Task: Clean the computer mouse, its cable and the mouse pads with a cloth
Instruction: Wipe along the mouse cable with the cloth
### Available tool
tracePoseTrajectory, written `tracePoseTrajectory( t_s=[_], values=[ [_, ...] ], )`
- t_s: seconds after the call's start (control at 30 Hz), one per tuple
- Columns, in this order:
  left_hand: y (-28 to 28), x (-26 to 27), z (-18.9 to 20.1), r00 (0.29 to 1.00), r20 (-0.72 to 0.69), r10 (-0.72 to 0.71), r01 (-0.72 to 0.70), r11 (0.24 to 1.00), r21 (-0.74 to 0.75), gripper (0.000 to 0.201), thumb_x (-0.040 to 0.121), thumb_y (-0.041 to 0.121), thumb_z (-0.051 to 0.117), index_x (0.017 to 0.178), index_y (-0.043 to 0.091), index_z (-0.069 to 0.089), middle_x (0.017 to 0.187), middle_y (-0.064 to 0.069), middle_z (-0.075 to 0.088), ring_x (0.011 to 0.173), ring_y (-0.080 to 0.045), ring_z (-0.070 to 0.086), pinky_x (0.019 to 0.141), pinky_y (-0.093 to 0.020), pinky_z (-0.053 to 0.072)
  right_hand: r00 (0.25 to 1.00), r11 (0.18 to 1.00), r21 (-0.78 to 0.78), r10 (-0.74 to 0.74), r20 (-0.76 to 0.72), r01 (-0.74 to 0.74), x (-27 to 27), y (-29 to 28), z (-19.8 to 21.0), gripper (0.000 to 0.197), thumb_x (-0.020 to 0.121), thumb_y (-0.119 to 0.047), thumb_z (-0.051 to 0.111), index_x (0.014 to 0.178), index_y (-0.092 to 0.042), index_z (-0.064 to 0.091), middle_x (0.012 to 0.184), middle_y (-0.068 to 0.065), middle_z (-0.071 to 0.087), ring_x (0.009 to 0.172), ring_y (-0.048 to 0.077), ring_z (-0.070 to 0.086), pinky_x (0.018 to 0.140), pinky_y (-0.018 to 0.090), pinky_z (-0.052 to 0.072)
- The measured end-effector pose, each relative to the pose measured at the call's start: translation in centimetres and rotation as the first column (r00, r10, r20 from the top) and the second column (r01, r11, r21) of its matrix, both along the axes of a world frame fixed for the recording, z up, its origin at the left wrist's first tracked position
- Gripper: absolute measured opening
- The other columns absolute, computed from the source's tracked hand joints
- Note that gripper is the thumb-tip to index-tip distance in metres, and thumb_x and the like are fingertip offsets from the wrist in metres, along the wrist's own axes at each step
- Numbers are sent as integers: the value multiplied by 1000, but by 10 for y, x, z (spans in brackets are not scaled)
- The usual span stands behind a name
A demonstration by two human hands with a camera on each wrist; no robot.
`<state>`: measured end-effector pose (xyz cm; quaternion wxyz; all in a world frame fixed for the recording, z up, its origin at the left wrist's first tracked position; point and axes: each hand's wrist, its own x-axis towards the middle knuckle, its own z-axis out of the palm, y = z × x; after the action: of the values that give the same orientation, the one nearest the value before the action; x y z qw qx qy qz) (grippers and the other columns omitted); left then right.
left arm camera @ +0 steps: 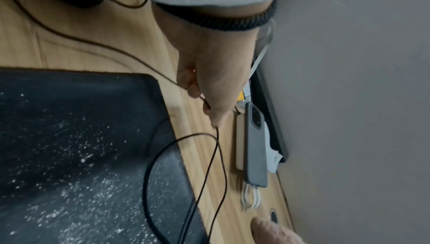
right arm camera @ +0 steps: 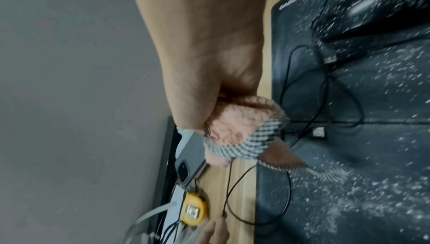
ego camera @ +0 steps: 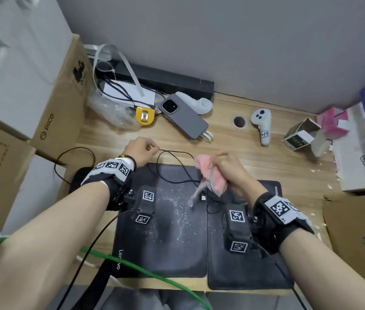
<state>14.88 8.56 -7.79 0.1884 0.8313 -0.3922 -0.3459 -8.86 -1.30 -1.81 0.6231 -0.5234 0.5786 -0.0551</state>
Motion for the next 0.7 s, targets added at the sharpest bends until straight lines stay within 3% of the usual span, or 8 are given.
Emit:
tracePoseTrajectory(
  t_s=[0.1, 0.2, 0.3, 0.37, 0.43, 0.5, 0.6, 0.7],
  values=[
    [12, 1, 19, 983, -156, -101, 102, 995, 1, 15, 88, 35, 60, 85, 26, 71, 92, -1, 71, 93, -22, 62, 84, -29, 46, 999, 979, -203, 17, 30, -11, 27, 0, 13, 28, 97, -14, 47, 107, -37, 35, 103, 17, 64, 79, 30, 68, 61, 42, 52],
    [27, 2, 43, 964, -231, -134, 120, 990, -73, 17, 84, 41, 60, 81, 29, 71, 96, -1, 72, 92, -19, 62, 87, -29, 48, 977, 909, -375, 210, 32, -183, 65, 10, 29, 32, 97, -17, 46, 96, -49, 49, 114, 12, 62, 88, 29, 69, 58, 38, 52],
    [42, 2, 67, 975, -168, -147, 114, 976, -188, 17, 95, 22, 57, 94, 12, 70, 97, 0, 67, 85, -15, 56, 71, -11, 40, 888, 807, -419, 460, 4, -417, 100, 29, 42, 31, 95, -11, 47, 115, -24, 66, 117, 5, 64, 93, 15, 64, 76, 29, 53],
    [54, 6, 78, 985, -143, -99, 61, 967, -249, 19, 96, 17, 55, 98, 4, 69, 97, -2, 66, 87, -16, 57, 69, -13, 39, 773, 690, -403, 630, -73, -601, 111, 44, 49, 36, 88, -21, 49, 119, -31, 65, 108, -1, 68, 86, 17, 65, 76, 36, 56],
    [69, 9, 86, 989, -135, -57, 18, 963, -270, 18, 96, 14, 55, 89, 2, 67, 86, 2, 65, 78, -9, 57, 67, -20, 38, 661, 592, -351, 742, -116, -726, 112, 55, 55, 39, 88, -18, 54, 123, -34, 58, 98, 1, 69, 76, 19, 65, 71, 39, 56],
    [78, 9, 92, 987, -156, -30, -18, 956, -294, 19, 96, 13, 55, 84, 3, 66, 74, 12, 57, 62, 8, 51, 60, -13, 35, 577, 513, -344, 809, -114, -787, 111, 57, 55, 48, 90, -8, 59, 133, -27, 51, 94, 3, 68, 61, 10, 58, 58, 32, 51],
    [91, 1, 106, 985, -169, -31, -27, 944, -329, 20, 95, 8, 54, 85, -5, 65, 70, 20, 53, 56, 17, 49, 57, -4, 35, 571, 492, -370, 809, -141, -788, 107, 67, 60, 36, 93, -7, 56, 129, -11, 54, 81, -2, 65, 52, -2, 56, 48, 16, 47],
    [99, -4, 116, 987, -160, -28, -35, 924, -381, 16, 94, 6, 56, 85, 4, 69, 75, 18, 61, 62, 16, 53, 64, -4, 39, 588, 478, -441, 794, -152, -760, 102, 79, 63, 20, 96, -6, 48, 110, 0, 61, 78, 11, 69, 39, -2, 55, 38, 14, 42]
  ],
)
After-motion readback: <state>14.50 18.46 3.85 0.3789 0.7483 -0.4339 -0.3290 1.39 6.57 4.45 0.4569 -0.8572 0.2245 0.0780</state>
